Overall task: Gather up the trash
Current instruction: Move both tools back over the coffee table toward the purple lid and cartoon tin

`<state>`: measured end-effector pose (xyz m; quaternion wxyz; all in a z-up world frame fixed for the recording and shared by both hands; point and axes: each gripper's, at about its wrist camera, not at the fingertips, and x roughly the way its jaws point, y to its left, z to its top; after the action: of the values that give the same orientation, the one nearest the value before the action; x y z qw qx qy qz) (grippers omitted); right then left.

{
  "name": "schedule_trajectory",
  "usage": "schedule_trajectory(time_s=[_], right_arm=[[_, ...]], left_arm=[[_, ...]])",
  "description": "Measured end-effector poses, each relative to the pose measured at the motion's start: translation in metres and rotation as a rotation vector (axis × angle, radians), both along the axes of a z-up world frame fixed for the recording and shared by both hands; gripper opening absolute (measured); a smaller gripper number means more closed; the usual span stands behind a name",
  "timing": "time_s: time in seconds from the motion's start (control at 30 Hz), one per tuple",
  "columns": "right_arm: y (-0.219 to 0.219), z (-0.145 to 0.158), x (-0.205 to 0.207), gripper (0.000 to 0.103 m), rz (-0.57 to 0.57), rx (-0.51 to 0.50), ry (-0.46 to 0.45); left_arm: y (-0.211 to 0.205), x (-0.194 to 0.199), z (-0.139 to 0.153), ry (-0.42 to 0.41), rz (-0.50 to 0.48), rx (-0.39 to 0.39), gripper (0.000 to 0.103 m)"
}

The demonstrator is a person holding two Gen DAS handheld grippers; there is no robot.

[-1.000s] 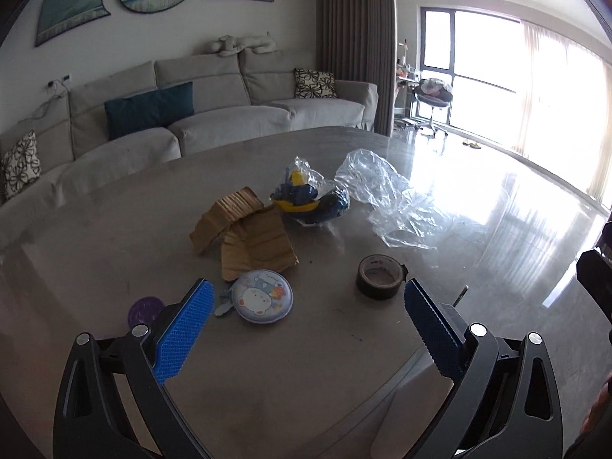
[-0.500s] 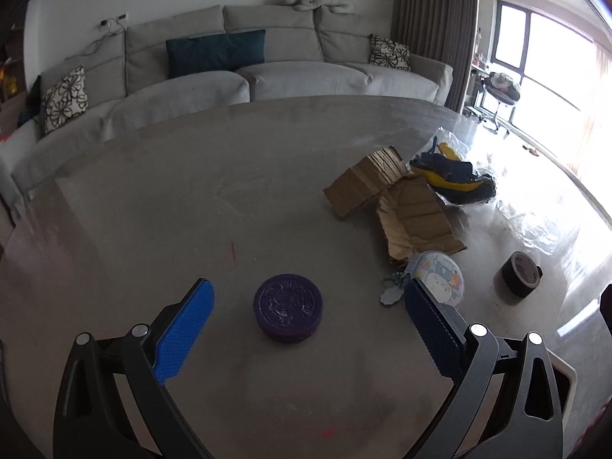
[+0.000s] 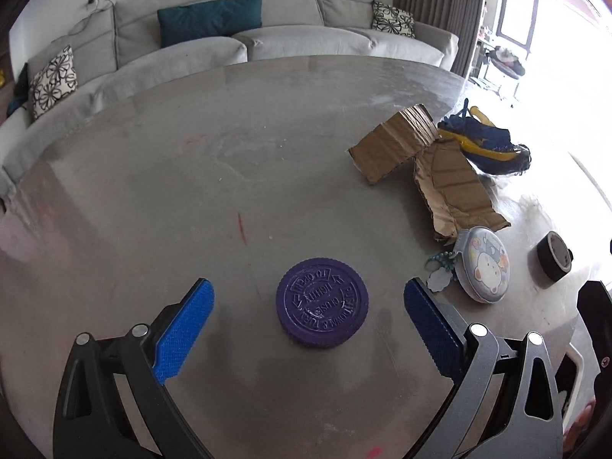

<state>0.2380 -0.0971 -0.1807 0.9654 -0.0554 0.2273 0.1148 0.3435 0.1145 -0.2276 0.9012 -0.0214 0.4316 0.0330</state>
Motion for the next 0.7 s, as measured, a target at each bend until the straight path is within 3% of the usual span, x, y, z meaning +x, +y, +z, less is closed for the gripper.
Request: schedule_trajectory(time_s=[0.23, 0.4, 0.7], right_arm=[[-0.003, -0.002, 0.003, 0.098, -0.005, 0.016, 0.014], [-0.002, -0.004, 0.005, 0.098, -0.001, 0.020, 0.028], [0.007, -0.006, 0.004, 0.098, 0.020, 0.005, 0.035]], left_arm=[[-0.013, 0.004, -0.002, 0.007, -0.045, 0.040, 0.099], [-0.007, 0.012, -0.009, 0.067, -0.021, 0.020, 0.099], [-0.008, 0.013, -0.011, 0.066, -0.016, 0.022, 0.099]])
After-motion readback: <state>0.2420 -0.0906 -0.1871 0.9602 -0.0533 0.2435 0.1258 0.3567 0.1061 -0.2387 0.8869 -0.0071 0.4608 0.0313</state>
